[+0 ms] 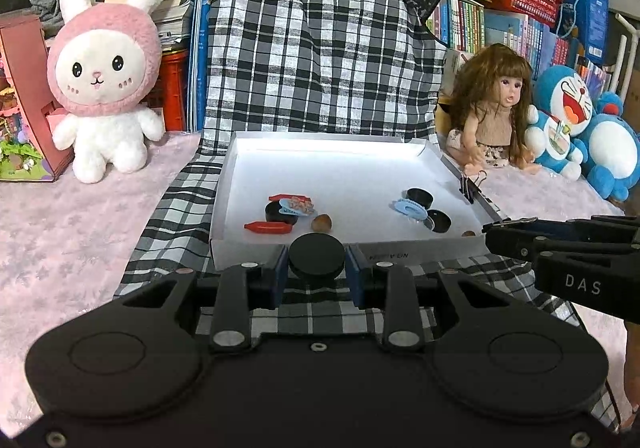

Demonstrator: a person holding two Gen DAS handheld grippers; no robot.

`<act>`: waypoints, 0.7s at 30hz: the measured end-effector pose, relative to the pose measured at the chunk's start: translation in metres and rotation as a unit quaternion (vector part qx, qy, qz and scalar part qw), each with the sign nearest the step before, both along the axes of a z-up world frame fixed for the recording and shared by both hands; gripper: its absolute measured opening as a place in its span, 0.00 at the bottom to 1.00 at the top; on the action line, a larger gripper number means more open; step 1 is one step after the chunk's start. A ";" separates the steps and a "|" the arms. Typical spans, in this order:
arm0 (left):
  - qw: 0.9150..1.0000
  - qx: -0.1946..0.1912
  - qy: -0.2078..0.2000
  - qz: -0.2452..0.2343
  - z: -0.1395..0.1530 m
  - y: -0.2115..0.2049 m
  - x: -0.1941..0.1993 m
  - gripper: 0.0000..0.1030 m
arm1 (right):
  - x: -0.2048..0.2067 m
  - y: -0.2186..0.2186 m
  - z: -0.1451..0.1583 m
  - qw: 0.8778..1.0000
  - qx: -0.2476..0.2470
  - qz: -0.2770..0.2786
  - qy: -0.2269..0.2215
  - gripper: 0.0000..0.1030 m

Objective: Organize rigid objects
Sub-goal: 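Lift the binder clip with the right gripper and carry it over the box, then lower the binder clip into the box with the right gripper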

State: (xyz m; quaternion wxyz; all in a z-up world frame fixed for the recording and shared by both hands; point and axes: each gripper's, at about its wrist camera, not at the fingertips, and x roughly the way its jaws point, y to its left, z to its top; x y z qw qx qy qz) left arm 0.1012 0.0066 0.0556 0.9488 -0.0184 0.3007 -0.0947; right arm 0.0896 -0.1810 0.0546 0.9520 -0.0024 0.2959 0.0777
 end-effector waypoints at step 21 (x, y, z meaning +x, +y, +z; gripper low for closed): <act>0.998 -0.052 0.011 -0.015 0.018 0.004 0.109 0.29 | 0.106 -0.018 0.013 0.995 0.076 -0.022 0.061 0.36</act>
